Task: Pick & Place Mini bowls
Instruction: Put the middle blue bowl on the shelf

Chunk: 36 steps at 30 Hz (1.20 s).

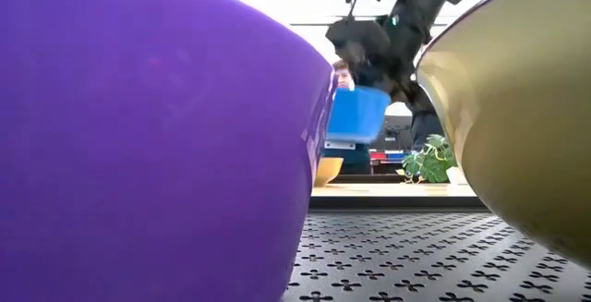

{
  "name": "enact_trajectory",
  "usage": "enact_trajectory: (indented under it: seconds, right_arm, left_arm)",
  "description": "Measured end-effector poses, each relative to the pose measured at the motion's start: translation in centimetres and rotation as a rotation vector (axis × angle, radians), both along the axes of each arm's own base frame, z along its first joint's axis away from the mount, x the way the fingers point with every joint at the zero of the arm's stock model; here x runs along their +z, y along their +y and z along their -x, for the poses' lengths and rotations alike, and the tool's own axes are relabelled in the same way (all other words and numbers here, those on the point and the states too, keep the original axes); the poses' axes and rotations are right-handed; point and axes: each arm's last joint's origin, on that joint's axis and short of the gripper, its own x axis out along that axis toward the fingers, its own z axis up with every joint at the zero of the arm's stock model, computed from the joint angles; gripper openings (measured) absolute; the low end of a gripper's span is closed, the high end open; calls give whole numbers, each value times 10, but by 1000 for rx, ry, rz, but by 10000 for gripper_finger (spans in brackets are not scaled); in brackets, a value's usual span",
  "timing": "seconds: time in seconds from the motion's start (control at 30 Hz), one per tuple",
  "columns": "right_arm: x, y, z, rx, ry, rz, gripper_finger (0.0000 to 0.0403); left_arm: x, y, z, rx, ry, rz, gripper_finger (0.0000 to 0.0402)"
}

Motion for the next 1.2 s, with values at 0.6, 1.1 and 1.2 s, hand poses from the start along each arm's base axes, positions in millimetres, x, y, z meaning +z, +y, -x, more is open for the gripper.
enact_trajectory:
  seconds: [0.6,1.1,1.2]
  right_arm:
    - [-3,85,-20,171,21,-58,8]
    - [-43,115,-52,284,164,-115,8]
    - [-46,116,-53,292,171,-122,8]
  left_arm:
    - [0,0,0,1,2,1,75]
    - [0,0,0,1,2,2,75]
    - [0,0,0,1,2,2,75]
